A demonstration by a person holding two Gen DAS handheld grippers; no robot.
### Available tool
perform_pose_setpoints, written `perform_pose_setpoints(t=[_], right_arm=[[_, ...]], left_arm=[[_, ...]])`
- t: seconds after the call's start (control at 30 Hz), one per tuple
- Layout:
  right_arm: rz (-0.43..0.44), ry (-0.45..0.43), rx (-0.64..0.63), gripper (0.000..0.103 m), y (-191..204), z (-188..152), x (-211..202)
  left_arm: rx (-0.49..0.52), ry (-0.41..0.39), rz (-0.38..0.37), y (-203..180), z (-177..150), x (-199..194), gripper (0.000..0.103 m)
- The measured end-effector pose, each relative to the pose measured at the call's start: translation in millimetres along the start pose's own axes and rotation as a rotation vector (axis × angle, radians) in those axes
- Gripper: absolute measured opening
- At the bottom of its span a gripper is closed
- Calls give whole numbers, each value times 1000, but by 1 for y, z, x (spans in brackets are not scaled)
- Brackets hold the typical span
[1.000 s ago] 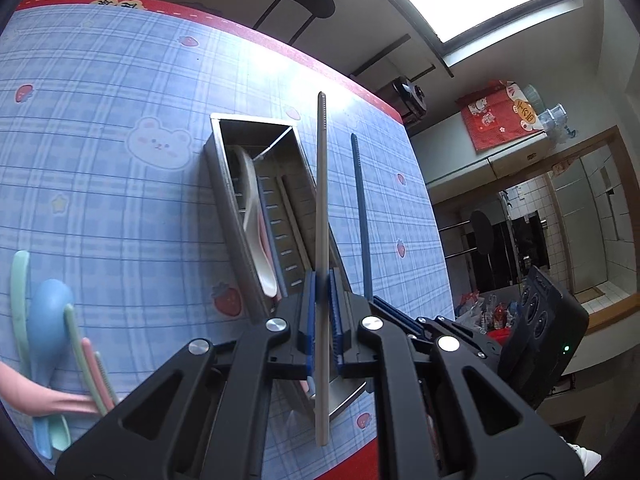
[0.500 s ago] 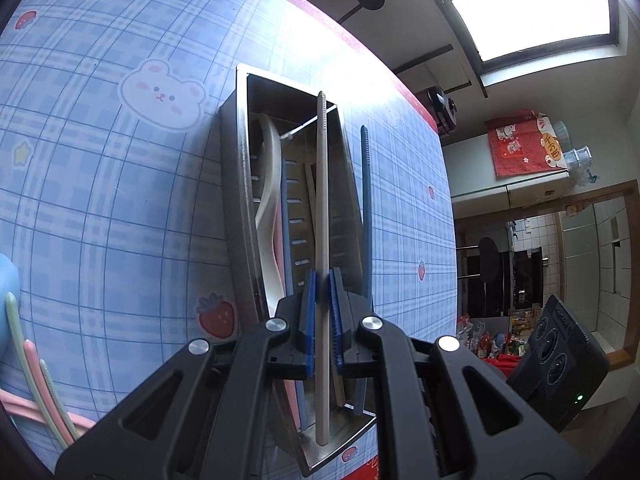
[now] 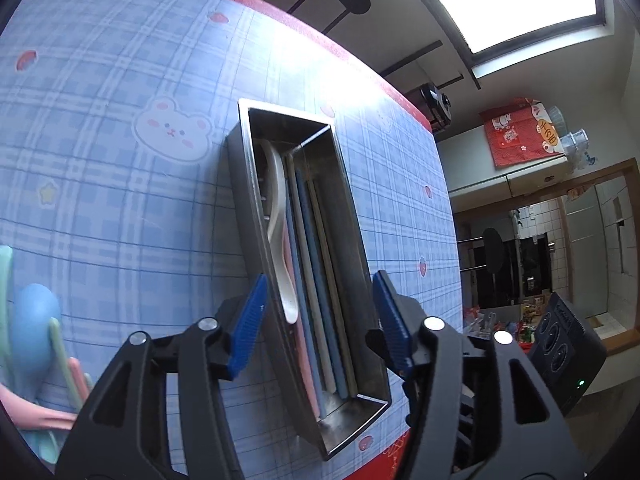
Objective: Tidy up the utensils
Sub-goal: 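Lower both chopsticks into the steel caddy and open both tools, then move both tools back toward the pink spoon and chopsticks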
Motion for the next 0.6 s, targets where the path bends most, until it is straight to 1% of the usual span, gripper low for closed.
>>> perform_pose_setpoints(t=[0.03,0.1,0.13,0.17,0.2,0.23,0.27,0.3,0.37,0.47,0.53,0.6], right_arm=[[-5,-16,1,49,1,1,-6],[-3,-42,4,56,3,4,-16],[-3,-52,7,62,5,5,-20],[0,-64,10,70,9,5,-25],[6,-74,13,75,13,5,-28],[14,-83,18,86,18,5,-32],[27,-94,21,94,24,4,-36],[37,-106,22,97,30,3,-39],[51,-130,13,97,44,2,-44],[64,-157,-9,97,65,-5,-51],[89,-159,-16,97,80,-11,-51],[125,-140,-17,97,97,-20,-50]], left_arm=[[25,-16,14,0,3,-9,60],[72,-43,50,1,8,-28,63],[92,-54,64,3,9,-38,87],[112,-74,86,5,11,-49,97],[135,-94,99,7,13,-60,97],[157,-107,111,10,13,-70,97],[172,-114,126,14,13,-79,97],[180,-124,140,20,12,-88,97],[191,-148,158,35,10,-108,97],[222,-197,209,58,0,-139,97],[256,-227,251,72,-8,-159,98],[288,-244,296,84,-17,-175,97]])
Point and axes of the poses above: each gripper's, at about its wrist camera, not at the fingertips, and x roughly the way its jaws point, y to its left, z to its top, the point moved 8 cm from there along x, roughly the way its jaws point, and after that the axes turned 7 degrees about -y, right-handed, at the moved point
